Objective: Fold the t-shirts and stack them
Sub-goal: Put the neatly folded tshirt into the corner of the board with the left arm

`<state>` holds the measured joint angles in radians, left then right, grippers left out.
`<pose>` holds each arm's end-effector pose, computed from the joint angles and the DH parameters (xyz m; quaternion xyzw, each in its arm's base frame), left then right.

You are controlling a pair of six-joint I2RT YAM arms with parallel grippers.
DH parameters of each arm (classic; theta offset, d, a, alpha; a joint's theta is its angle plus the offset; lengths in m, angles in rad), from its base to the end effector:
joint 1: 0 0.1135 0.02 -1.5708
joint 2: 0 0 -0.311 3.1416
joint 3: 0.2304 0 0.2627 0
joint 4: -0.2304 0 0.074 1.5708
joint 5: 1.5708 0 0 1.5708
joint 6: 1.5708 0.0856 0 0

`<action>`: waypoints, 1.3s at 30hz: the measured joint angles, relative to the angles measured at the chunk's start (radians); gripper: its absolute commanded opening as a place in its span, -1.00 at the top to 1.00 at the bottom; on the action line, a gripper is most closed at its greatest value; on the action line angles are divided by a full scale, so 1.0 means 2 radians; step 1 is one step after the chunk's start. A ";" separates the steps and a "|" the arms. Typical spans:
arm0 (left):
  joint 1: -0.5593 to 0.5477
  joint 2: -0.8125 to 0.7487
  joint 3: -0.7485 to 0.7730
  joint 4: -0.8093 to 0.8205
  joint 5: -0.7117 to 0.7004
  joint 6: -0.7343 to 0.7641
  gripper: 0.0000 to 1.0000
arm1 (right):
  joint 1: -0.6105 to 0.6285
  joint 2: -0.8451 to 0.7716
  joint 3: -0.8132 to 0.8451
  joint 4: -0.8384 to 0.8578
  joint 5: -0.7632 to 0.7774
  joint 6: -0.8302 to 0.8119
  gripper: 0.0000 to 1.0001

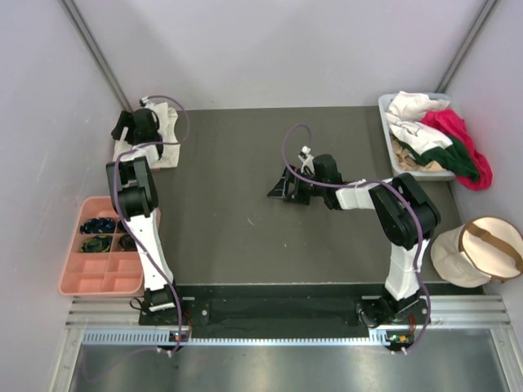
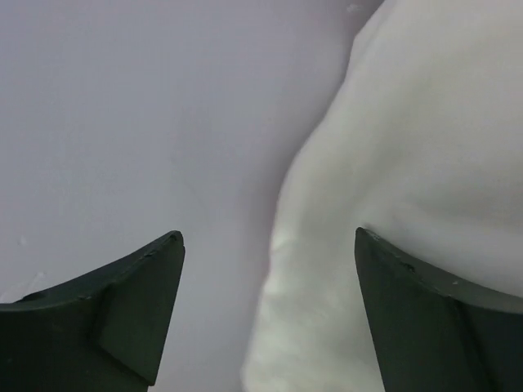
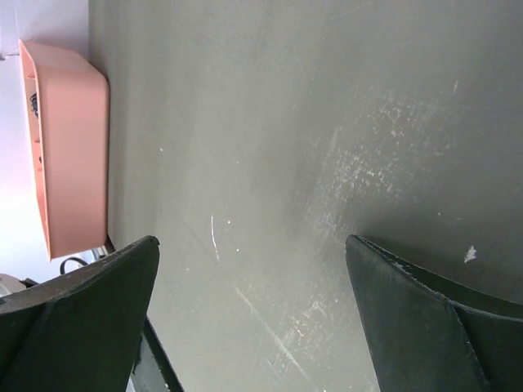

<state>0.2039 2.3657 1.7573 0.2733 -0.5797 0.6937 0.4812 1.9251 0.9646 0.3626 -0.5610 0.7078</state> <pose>0.6012 0.1722 0.1865 0.0288 0.7980 0.4508 0.3991 0.3731 0.2462 0.1475 -0.0325 0.8586 0.4543 0.2351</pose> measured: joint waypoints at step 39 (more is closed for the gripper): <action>-0.384 -0.408 -0.211 -0.188 -0.018 -0.401 -0.98 | 0.052 -0.368 -0.102 -0.239 0.259 -0.113 -0.97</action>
<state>-0.5644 1.5490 1.3354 -0.1024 -0.6147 -0.1085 0.5858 1.1889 0.7605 -0.1158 -0.0425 0.4812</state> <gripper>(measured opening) 0.990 0.987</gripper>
